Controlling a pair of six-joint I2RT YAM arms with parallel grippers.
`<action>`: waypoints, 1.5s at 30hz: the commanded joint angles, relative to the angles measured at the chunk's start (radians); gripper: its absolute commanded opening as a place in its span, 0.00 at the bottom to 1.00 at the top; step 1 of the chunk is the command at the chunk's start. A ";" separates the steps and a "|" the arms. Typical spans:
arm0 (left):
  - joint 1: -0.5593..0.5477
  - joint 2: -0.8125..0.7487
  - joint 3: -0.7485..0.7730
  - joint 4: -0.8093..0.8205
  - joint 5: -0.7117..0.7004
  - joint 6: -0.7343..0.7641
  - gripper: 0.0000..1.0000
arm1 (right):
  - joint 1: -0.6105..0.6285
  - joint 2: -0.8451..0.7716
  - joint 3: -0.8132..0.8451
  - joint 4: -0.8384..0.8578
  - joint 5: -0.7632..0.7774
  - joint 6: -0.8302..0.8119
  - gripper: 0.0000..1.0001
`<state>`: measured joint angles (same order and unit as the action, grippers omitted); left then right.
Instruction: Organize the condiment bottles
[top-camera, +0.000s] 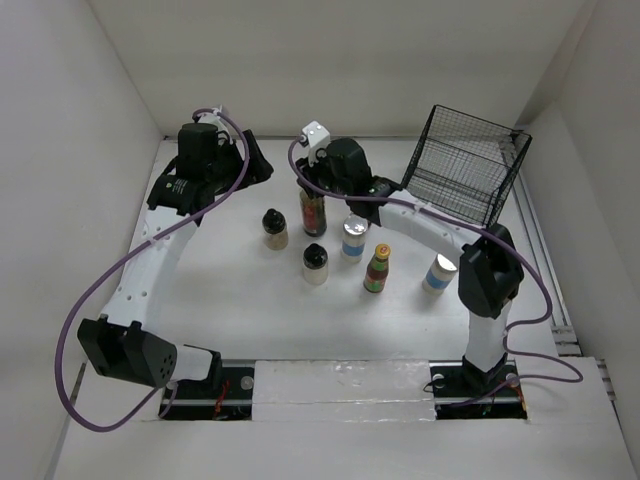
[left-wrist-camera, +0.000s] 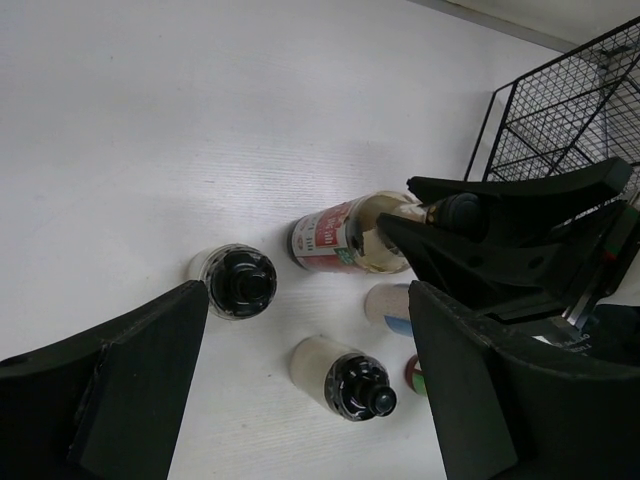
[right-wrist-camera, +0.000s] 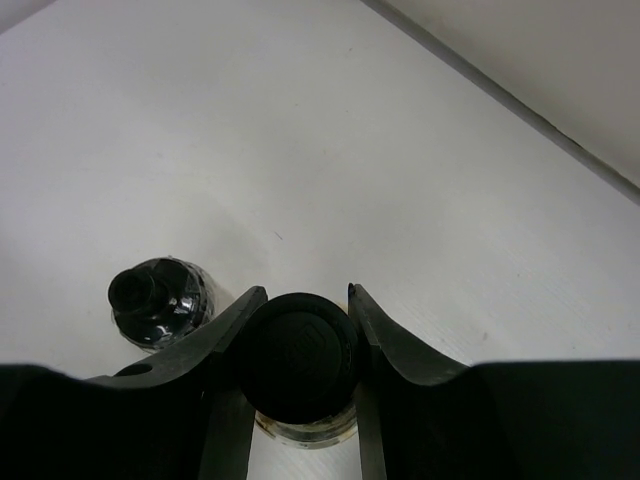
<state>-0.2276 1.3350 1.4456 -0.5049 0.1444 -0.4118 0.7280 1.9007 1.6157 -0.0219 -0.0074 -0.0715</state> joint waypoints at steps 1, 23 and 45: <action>0.002 -0.019 0.006 0.031 -0.006 0.011 0.77 | 0.008 -0.133 0.181 0.100 0.053 0.009 0.00; 0.002 0.001 0.021 0.060 0.046 0.011 0.74 | -0.369 -0.083 0.816 -0.078 0.179 -0.056 0.00; 0.002 0.049 0.012 0.097 0.055 -0.007 0.73 | -0.634 0.063 0.852 -0.087 0.103 -0.034 0.00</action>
<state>-0.2276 1.3762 1.4460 -0.4446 0.1841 -0.4103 0.1215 1.9732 2.3833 -0.2543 0.1272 -0.1123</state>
